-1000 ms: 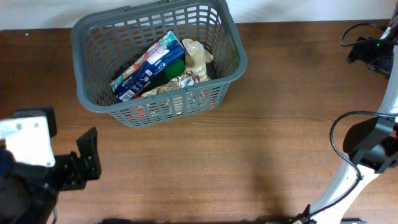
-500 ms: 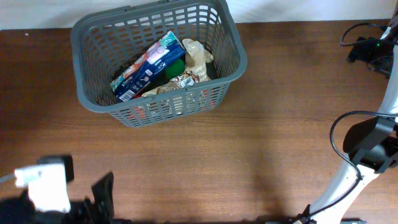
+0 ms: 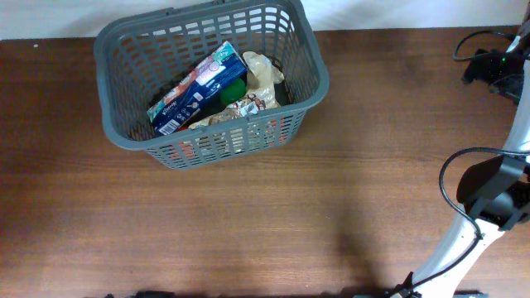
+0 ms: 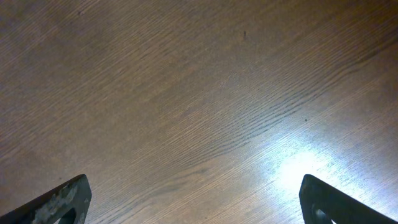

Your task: Pack container

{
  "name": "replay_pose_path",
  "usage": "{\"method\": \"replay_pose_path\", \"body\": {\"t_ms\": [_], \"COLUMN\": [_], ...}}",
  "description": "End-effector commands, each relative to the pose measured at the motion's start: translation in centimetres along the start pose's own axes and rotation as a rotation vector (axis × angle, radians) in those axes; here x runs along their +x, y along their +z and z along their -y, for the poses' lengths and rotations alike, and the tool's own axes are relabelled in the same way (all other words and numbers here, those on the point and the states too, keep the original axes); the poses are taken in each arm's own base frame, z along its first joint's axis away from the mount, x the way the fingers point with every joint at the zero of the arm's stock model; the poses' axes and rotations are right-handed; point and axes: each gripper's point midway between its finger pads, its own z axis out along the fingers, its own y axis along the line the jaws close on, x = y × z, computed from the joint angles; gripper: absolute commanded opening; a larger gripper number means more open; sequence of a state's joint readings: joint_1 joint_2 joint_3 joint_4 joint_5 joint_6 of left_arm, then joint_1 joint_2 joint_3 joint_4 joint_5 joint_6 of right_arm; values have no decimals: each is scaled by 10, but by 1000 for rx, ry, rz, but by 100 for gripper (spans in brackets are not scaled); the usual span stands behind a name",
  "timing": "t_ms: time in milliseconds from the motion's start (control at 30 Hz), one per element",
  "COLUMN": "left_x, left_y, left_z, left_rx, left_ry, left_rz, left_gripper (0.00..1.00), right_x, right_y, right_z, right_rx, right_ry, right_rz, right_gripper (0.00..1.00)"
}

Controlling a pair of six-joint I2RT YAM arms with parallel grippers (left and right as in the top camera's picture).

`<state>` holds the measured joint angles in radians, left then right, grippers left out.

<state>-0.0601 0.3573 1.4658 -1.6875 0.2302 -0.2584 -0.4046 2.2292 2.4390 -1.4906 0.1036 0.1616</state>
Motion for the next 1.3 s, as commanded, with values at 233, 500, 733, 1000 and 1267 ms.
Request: {"method": "replay_pose_path", "body": {"t_ms": [233,500,733,1000,1267], "left_x": [37,42,-10,-58,-22], "left_y": [42,47,53,63,131], "left_z": [-13,-16,-5,5,-21], "left_rx": [-14,-24,29,37,29], "left_ry": [-88,-95,-13,489,531], "left_rz": [-183,-208,1,199,45], "left_gripper": [99,99,99,99,99], "right_x": [0,0,0,0,0], "right_y": [2,2,2,2,2], "right_z": [1,1,1,1,1], "right_rx": [3,3,3,3,3], "right_ry": [13,13,13,13,13], "right_rz": [-3,-3,-3,-3,-3], "right_gripper": [99,99,99,99,99]}}
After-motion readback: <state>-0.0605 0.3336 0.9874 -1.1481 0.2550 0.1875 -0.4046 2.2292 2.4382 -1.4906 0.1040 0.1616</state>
